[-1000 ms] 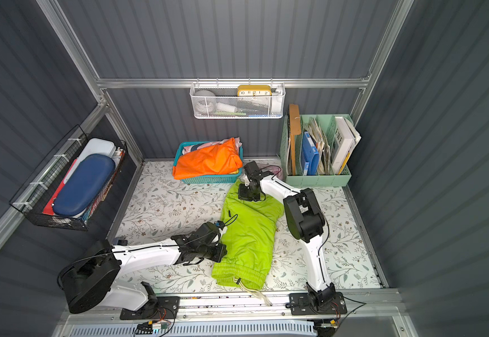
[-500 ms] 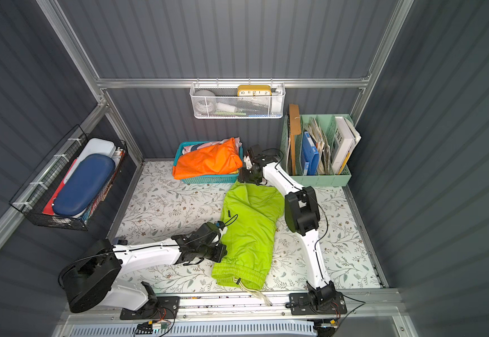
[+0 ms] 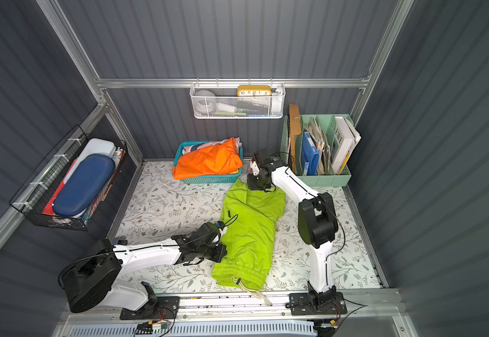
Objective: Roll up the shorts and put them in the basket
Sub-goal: Fold the shorts at the center of the board.
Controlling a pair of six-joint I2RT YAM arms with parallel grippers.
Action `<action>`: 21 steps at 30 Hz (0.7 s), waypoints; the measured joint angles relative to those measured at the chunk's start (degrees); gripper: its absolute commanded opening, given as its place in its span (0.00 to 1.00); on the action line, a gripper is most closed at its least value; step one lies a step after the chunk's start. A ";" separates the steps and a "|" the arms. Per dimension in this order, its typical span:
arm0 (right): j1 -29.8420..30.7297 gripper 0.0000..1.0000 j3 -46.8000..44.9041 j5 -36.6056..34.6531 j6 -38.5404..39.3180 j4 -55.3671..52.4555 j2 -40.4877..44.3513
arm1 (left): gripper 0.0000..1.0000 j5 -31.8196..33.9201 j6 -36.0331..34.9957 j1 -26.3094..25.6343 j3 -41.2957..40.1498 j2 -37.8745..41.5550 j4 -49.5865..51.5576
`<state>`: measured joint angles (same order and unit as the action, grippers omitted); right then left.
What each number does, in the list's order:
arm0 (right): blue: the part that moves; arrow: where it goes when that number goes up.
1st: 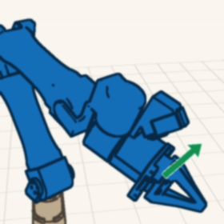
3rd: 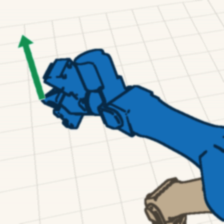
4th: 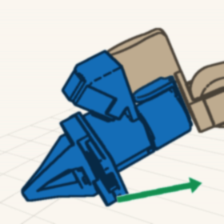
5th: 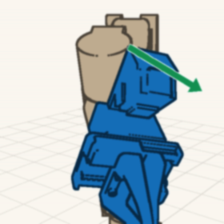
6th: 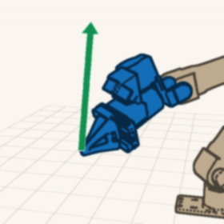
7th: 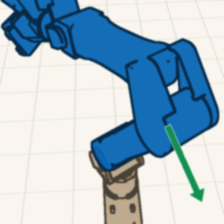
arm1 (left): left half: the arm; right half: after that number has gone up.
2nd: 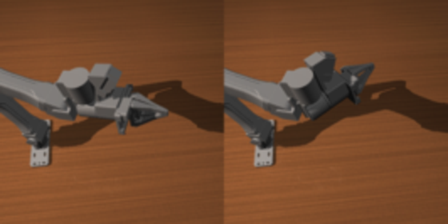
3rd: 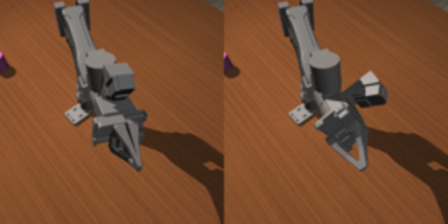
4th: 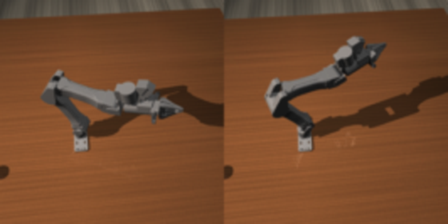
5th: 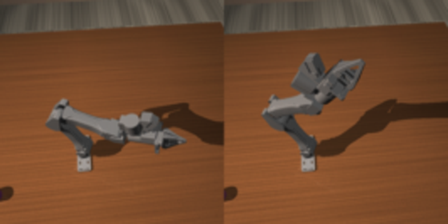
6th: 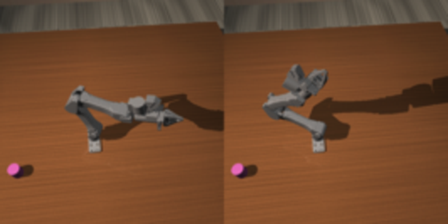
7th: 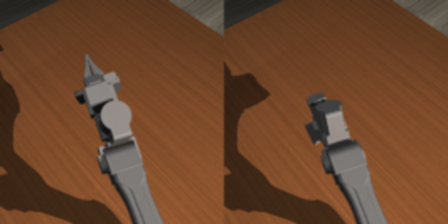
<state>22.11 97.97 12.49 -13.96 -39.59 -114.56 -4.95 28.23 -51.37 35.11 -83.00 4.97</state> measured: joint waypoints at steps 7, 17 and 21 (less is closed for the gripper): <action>-0.42 0.00 -10.54 1.11 -1.75 0.42 0.83 | 0.00 0.00 0.00 0.00 0.00 0.00 -0.07; -0.13 0.00 -5.44 2.67 -3.39 -0.11 -9.25 | 0.00 -0.02 0.00 0.00 0.00 0.00 0.00; -0.39 0.00 -0.83 2.75 -4.09 -0.63 -12.87 | 0.00 -0.02 0.15 0.00 0.00 0.04 0.46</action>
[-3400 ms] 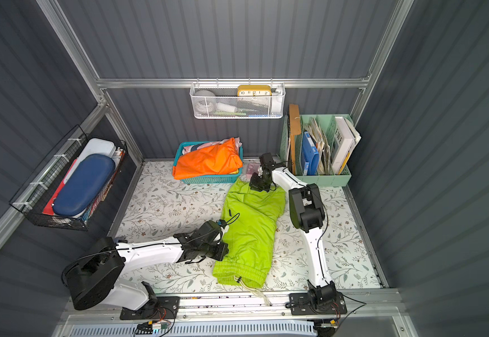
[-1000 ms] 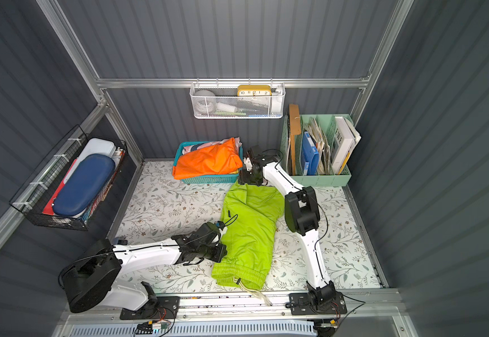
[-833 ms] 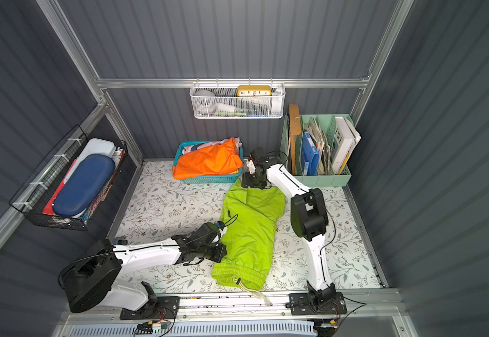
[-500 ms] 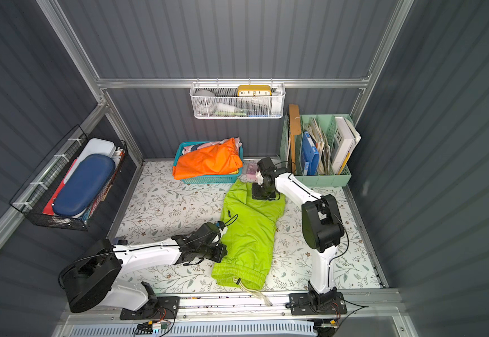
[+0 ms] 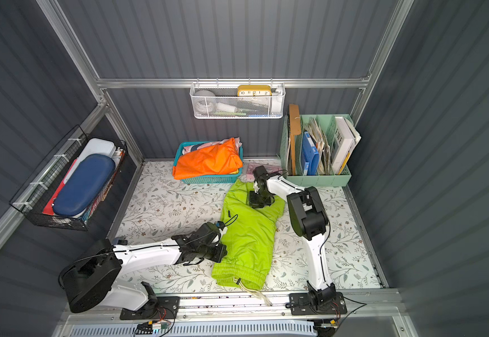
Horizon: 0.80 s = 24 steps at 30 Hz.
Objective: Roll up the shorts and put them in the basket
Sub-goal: Fold the shorts at the center of the board.
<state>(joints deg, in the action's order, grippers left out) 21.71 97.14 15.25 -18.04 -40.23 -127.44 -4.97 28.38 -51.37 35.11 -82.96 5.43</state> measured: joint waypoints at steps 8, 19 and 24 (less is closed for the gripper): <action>-1.84 0.00 14.08 0.09 0.31 -1.68 -8.63 | 0.00 0.02 3.67 0.00 -3.56 5.77 1.88; -5.16 0.09 25.38 0.09 0.50 -2.56 -13.18 | 0.00 -0.07 5.79 0.00 -4.31 6.47 3.65; -6.01 0.33 26.05 0.20 0.90 -1.81 -12.48 | 0.00 -0.11 5.75 0.00 -4.20 6.14 3.69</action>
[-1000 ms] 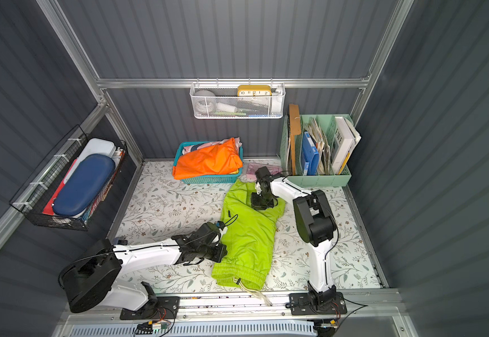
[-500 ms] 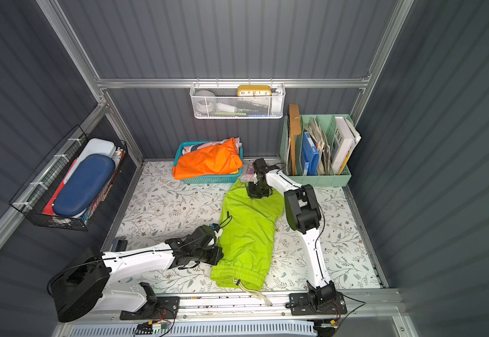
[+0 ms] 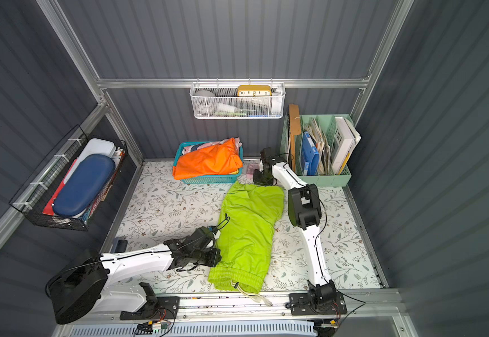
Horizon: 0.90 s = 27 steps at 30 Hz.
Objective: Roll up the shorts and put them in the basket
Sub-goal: Fold the shorts at the center of the board.
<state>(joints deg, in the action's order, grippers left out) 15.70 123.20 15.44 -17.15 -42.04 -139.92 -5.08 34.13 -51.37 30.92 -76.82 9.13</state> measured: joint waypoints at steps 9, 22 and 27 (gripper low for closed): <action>0.28 0.66 -23.96 0.11 -0.17 1.64 23.89 | 0.00 1.97 -4.52 0.00 7.43 -2.40 2.21; 0.96 0.74 -59.12 0.22 -6.14 0.09 50.56 | 0.00 3.67 -14.69 0.04 23.15 -8.41 -0.61; 2.05 0.74 -69.55 6.01 -9.94 4.15 51.23 | 0.00 2.71 -14.64 0.52 20.94 -12.09 -2.80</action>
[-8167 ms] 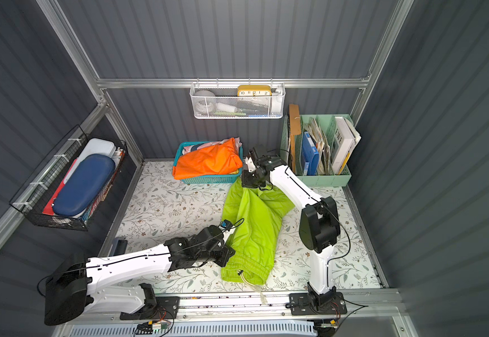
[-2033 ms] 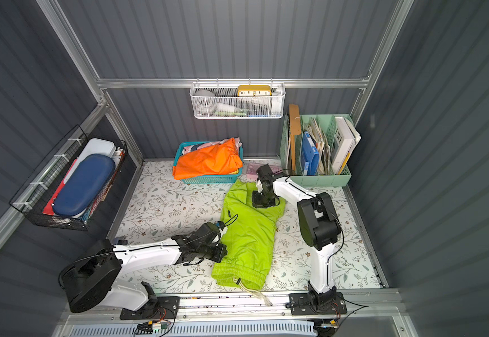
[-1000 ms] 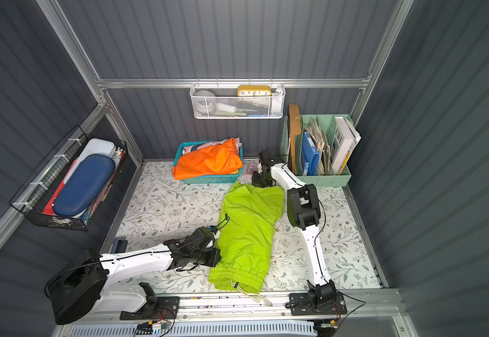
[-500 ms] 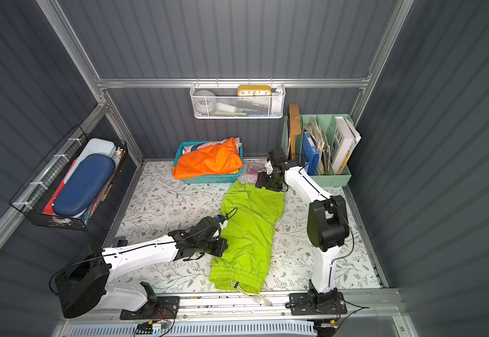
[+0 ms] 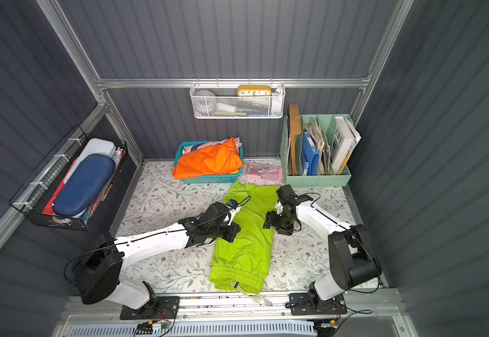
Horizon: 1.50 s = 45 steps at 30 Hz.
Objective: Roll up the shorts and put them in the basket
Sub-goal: Fold the shorts at the center of the board, then adjust the shorts at the center of the board, then roll the shorts at the center of the board.
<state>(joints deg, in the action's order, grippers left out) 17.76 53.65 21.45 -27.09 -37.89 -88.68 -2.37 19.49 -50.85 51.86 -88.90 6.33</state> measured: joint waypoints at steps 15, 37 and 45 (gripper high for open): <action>-0.76 0.17 7.58 5.79 -1.90 5.11 -15.98 | 0.00 -1.62 2.47 3.58 -6.56 -4.04 -2.40; -6.82 0.90 15.76 7.61 2.14 3.61 -12.79 | 0.00 -13.38 -11.06 17.25 14.01 -10.73 -3.87; -4.13 0.94 -3.15 9.20 -2.40 4.00 5.29 | 0.00 -21.97 -10.73 15.93 7.15 0.87 -5.46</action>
<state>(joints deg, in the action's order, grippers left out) 13.63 50.50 30.65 -29.50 -33.89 -83.40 -24.34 8.75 -34.92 59.00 -88.03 0.86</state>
